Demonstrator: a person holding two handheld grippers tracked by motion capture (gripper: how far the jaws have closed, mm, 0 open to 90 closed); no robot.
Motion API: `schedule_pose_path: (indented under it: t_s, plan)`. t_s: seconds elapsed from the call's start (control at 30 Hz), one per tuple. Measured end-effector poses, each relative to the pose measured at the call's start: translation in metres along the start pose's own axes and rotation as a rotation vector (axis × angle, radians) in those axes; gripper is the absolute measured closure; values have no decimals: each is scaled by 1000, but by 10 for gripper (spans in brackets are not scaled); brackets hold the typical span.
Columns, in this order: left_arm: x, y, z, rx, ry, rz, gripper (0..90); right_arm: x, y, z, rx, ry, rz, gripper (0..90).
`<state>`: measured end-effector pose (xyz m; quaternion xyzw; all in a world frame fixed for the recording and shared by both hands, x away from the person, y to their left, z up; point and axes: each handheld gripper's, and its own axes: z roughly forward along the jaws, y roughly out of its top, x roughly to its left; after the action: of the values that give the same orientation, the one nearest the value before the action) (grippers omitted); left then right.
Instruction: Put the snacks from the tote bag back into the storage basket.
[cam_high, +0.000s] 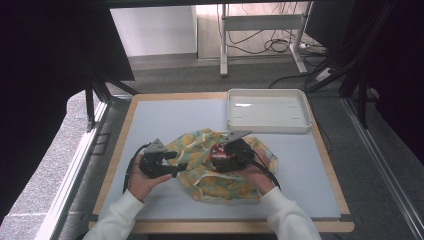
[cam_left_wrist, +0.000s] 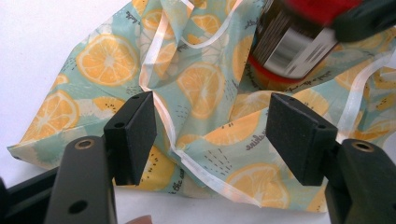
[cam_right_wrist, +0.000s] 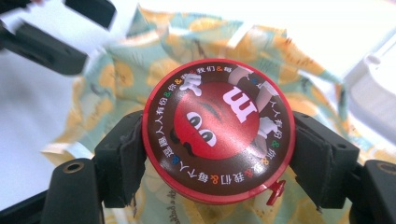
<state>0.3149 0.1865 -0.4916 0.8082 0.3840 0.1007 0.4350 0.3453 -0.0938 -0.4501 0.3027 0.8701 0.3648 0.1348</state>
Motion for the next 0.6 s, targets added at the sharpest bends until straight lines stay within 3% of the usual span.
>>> schedule_pose_path:
  t_s: [0.2, 0.6]
  plan:
    - [1, 0, 1, 3, 3, -3, 342, -8, 6, -15, -56, 34, 18, 260]
    - [2, -1, 1, 3, 0, -5, 342, -23, 16, -25, -93, 52, 55, 261]
